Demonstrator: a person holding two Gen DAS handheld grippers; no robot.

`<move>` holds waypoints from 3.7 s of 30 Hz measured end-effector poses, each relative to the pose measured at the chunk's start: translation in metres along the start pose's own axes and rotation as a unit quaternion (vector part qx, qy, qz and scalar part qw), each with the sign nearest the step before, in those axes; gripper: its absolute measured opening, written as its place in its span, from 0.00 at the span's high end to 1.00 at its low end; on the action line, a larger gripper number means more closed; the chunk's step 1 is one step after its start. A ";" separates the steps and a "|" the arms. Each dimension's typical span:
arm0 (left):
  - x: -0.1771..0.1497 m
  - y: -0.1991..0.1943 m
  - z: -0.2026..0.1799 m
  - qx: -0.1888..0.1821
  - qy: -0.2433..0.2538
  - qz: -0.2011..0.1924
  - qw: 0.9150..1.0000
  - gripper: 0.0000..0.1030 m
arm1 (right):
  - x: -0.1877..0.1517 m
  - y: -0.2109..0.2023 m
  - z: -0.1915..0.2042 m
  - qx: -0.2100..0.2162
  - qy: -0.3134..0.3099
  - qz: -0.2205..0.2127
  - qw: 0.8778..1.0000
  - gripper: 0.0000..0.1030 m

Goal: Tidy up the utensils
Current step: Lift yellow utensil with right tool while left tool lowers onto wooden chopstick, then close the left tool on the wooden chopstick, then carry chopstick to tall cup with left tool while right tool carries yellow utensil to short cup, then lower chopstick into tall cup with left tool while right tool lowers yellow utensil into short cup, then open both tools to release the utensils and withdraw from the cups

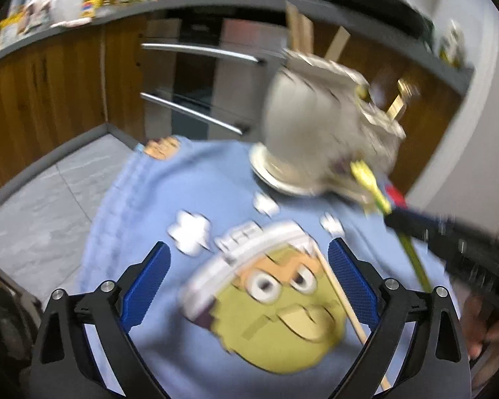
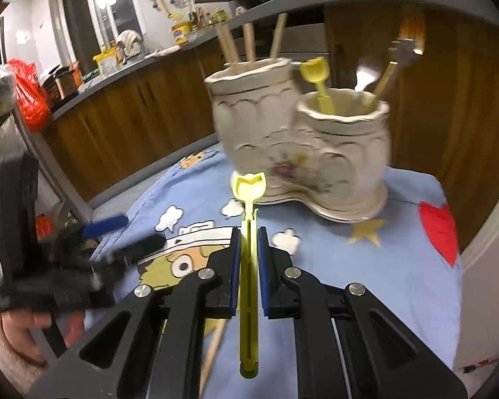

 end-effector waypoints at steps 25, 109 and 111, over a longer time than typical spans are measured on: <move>-0.037 0.031 -0.096 0.056 0.104 0.099 0.988 0.93 | -0.007 -0.043 -0.048 0.010 0.045 -0.041 0.998 0.90; 0.105 -0.011 -0.024 -0.060 0.057 -0.253 0.964 0.66 | 0.066 -0.004 -0.056 -0.082 -0.001 -0.218 0.973 0.69; 0.098 -0.012 -0.023 -0.058 0.055 -0.240 0.968 0.66 | 0.059 -0.009 -0.052 -0.087 0.000 -0.214 0.973 0.69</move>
Point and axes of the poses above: each gripper's, at about its wrist camera, not at the fingertips, and y roughly the way its jaws point, z to its left, x to its top, the point moved 3 cm from there along y, roughly the way its jaws point, and after that the axes turned 3 degrees about -z, right-handed, at the moved point
